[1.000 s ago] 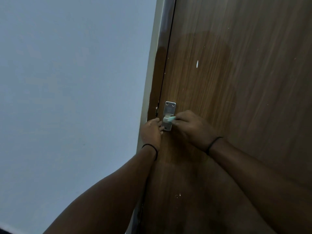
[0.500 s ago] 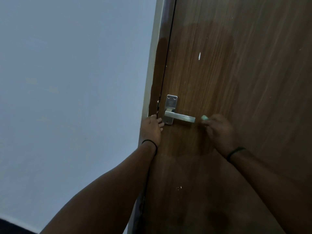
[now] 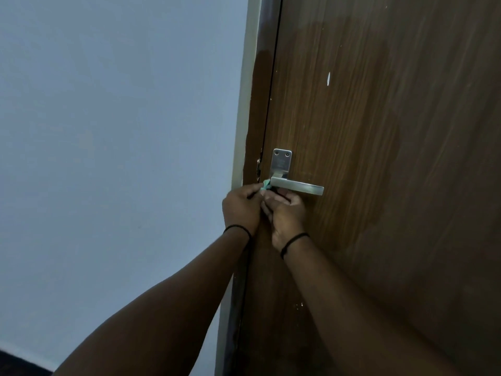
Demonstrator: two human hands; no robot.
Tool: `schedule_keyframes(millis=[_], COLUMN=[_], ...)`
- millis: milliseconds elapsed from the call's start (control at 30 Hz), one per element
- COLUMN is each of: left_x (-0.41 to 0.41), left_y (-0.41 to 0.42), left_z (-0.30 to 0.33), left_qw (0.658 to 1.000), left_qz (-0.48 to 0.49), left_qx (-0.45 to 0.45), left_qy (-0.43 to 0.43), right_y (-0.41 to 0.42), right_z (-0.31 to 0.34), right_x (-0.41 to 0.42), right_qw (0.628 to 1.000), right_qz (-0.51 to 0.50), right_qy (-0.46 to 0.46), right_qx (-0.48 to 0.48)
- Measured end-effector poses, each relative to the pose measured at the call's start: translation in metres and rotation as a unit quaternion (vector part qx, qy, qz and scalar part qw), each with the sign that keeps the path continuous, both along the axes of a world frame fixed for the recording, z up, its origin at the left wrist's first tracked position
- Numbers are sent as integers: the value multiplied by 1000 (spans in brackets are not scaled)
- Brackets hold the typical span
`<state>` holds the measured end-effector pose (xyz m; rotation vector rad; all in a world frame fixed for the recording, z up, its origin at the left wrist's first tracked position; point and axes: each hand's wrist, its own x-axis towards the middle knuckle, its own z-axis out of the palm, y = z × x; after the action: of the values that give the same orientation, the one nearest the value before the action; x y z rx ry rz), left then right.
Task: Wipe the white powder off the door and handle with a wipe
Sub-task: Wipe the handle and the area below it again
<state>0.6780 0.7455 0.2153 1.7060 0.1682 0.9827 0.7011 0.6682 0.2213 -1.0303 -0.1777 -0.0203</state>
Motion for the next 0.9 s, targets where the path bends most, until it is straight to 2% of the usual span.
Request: schedule_keyframes(millis=[100,233,300,400,467,567,667,800,900], left_x=[9,23,29,34,35,34,30,22,12], left_y=[-5,-11,-10,-9,-11,-23,-34,-34,-36], left_z=[13,21,16,-3,-16,-29,-30,-22,-24], left_qw=[998,995,993,984,979,987,998,991,990], left_qz=[44,78,91,116,124,86,28,-112,-107], left_qx=[-23,-5,48,134,158,133,50,-46,-78], left_qy=[-35,-59,-50,-34,-21,11,33,58,36], right_y=[6,14,11,2,-5,-15,-26,-48,-55], right_z=[8,3,-9,-26,-36,-44,-47,-43,-29], right_x=[4,12,18,22,26,31,30,26,26], right_qw=[998,972,966,971,975,971,949,906,919], right_qz=[-60,-190,-198,-179,-168,-162,-137,-157,-220], right_qy=[-5,-23,-25,-31,-29,-49,-136,-215,-177], right_qx=[27,-139,-165,-154,-145,-171,-250,-328,-275])
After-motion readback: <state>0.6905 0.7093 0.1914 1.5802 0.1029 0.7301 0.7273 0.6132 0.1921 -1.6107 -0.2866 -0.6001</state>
